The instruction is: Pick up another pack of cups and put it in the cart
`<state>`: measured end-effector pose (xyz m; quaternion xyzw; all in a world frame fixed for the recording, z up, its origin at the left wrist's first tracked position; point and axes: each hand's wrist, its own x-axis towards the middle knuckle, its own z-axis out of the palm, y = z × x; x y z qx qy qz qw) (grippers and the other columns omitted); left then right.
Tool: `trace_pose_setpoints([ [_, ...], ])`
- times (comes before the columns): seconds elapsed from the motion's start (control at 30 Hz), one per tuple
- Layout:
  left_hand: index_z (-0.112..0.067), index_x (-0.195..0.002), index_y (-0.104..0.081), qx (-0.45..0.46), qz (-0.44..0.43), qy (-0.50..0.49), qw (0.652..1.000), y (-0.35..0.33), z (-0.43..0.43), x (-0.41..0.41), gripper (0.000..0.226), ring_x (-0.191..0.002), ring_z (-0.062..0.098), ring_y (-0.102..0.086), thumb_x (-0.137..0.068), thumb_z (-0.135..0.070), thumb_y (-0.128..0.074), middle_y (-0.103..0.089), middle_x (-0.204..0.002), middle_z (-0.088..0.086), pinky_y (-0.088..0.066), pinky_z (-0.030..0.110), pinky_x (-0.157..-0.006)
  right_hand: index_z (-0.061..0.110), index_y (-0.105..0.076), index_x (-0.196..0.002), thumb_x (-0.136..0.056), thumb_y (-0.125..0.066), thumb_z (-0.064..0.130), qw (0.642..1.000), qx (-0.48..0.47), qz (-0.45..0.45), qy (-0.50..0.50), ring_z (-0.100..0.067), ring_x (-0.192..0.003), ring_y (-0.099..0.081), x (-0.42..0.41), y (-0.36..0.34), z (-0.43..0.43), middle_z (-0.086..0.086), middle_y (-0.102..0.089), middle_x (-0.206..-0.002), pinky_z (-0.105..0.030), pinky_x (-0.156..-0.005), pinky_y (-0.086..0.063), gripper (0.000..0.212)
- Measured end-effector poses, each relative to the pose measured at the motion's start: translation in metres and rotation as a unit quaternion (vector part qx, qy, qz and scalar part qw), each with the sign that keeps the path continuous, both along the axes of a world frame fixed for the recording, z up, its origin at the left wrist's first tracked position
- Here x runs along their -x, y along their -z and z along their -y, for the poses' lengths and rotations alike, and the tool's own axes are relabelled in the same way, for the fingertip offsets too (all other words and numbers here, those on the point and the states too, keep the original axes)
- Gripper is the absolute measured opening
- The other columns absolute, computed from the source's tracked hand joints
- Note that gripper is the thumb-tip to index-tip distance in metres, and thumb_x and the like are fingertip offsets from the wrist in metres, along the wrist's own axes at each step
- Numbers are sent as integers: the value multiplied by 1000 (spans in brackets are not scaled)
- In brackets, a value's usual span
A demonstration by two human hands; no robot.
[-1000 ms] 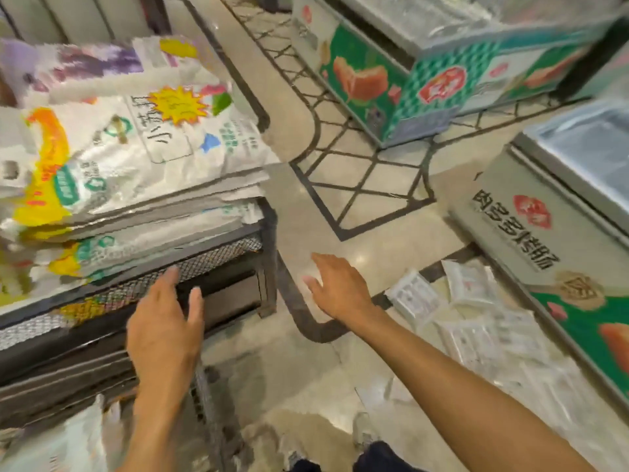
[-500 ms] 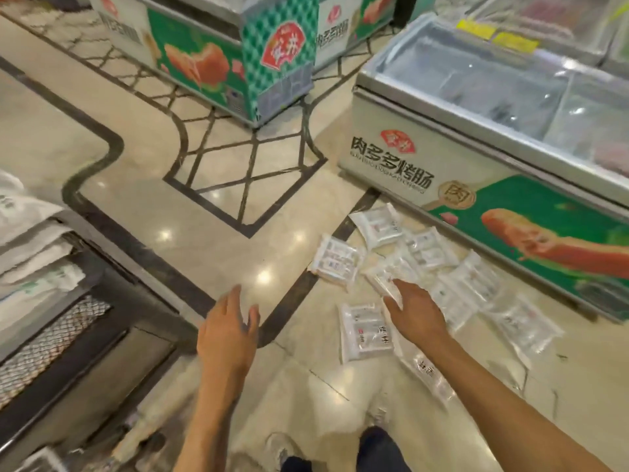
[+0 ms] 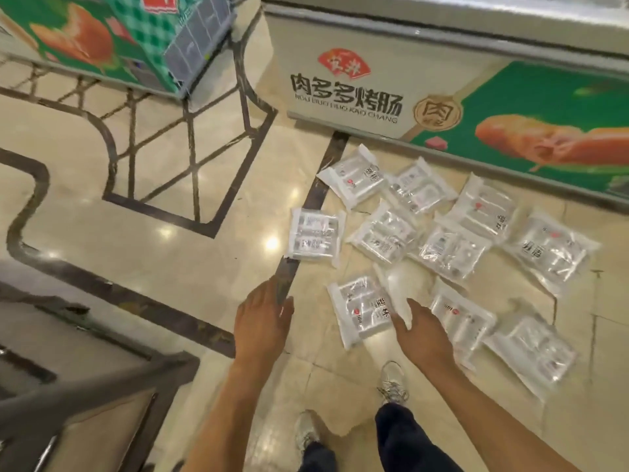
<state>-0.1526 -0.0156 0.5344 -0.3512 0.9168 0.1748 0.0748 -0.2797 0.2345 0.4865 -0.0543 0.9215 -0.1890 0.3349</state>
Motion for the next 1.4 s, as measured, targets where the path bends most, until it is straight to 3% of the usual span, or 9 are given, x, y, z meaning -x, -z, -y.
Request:
trace_pose_setpoints([
  [0.13,-18,-140,-47,-6,74,104,992,96,8,70,63,-122,28,-58,-96,-56,-22,-59,-135,6,-48,42,-99,19,-34,-154,-102,-44,48,996,-20,34,82,-28,-139,-42,16,81,-3,-8,-45,-152,-44,-108,-40,60],
  [0.4,-12,-144,-51,32,123,254,959,363,21,149,68,-132,36,-51,-97,-57,-31,-61,-138,11,-39,50,-109,12,-27,-156,-102,-43,48,975,-66,91,191,-31,-139,-41,13,330,8,-12,-38,-155,-45,-105,-42,66],
  [0.63,-16,-159,-20,46,213,355,909,589,15,163,70,-146,23,-34,-103,-57,-29,-36,-159,3,-23,39,-121,9,-36,-148,-99,-41,53,960,-112,130,222,-33,-125,-53,-21,542,13,-13,-51,-140,-43,-97,-43,66],
  [0.8,-10,-155,-25,15,191,326,926,696,15,188,87,-140,31,-41,-94,-70,-37,-43,-154,12,-31,45,-113,6,-23,-155,-95,-43,66,925,-67,152,342,-36,-135,-44,-36,637,14,-17,-42,-150,-47,-106,-37,87],
  [0.9,-18,-154,-24,-48,206,290,933,728,12,209,100,-135,32,-47,-83,-86,-37,-43,-152,7,-38,49,-104,8,-21,-156,-92,-54,64,857,43,157,488,-33,-140,-41,-38,670,22,-16,-40,-155,-42,-112,-34,92],
  [1.0,-26,-141,-37,-129,193,259,938,742,5,216,90,-129,25,-49,-77,-89,-44,-46,-142,0,-40,48,-93,11,-24,-151,-88,-66,57,772,147,152,599,-28,-135,-43,-39,688,31,-11,-42,-149,-44,-114,-35,88],
  [1.1,-27,-131,-42,-174,181,224,942,737,0,210,81,-118,21,-54,-76,-85,-53,-52,-129,-7,-39,43,-89,14,-17,-155,-87,-73,49,734,180,149,637,-22,-137,-37,-35,686,33,-8,-34,-154,-43,-118,-30,95],
  [1.23,-25,-135,-41,-208,166,160,951,705,-1,192,83,-121,22,-55,-76,-78,-64,-53,-136,-7,-42,42,-94,11,-22,-154,-88,-74,44,749,179,123,626,-19,-132,-39,-29,658,20,-7,-38,-152,-35,-113,-32,90],
  [1.4,-29,-129,-41,-265,103,29,958,624,-4,162,84,-119,21,-55,-68,-77,-71,-53,-136,-7,-44,46,-103,18,-30,-152,-69,-76,67,799,187,95,564,-27,-141,-41,-8,576,4,-4,-43,-153,-51,-117,-32,107],
])
